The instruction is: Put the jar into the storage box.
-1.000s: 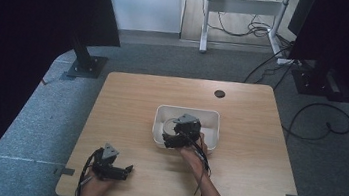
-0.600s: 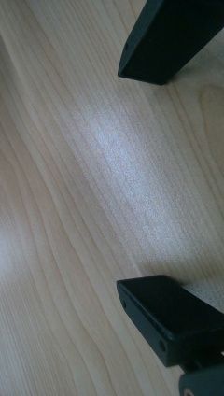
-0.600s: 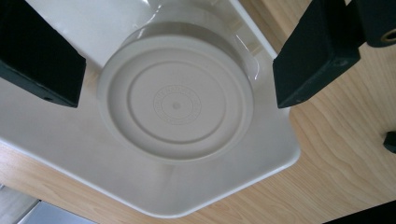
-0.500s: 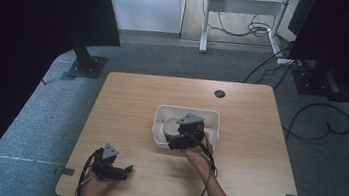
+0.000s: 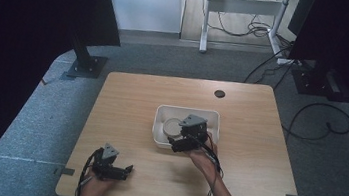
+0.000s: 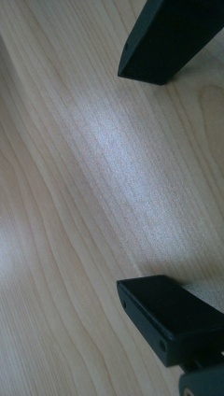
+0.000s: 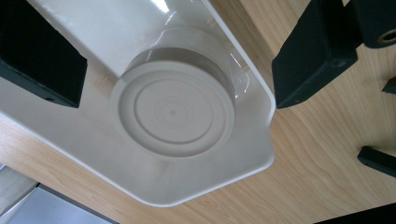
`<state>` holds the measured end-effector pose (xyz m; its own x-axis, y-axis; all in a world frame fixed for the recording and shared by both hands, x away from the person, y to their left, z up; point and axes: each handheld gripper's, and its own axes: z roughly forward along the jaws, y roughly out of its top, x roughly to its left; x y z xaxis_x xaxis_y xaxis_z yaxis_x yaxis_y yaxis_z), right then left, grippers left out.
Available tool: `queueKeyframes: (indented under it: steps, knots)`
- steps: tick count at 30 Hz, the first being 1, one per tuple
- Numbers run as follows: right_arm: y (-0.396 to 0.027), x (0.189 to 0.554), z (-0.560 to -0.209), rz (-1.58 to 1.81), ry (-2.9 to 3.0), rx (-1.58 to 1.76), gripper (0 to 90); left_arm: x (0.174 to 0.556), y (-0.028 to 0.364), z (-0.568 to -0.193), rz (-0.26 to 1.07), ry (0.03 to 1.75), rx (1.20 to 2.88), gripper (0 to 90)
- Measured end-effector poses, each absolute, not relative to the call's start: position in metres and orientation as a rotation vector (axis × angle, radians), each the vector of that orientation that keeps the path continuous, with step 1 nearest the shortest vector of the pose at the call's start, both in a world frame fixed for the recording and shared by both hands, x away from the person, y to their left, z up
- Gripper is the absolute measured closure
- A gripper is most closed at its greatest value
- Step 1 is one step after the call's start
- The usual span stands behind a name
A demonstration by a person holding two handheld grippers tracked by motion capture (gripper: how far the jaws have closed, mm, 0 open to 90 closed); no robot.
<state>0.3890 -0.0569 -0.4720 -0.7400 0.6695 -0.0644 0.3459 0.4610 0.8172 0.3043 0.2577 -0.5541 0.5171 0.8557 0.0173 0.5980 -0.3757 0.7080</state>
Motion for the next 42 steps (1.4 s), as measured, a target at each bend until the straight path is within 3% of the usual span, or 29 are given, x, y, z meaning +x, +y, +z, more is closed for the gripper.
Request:
queueKeyframes:
  steps: [42]
  knots:
    - [-0.132, 0.34, -0.459, 1.2, 2.307, 0.841, 4.2, 0.304, 0.258, -0.554, 0.511, 1.18, 2.108, 1.4]
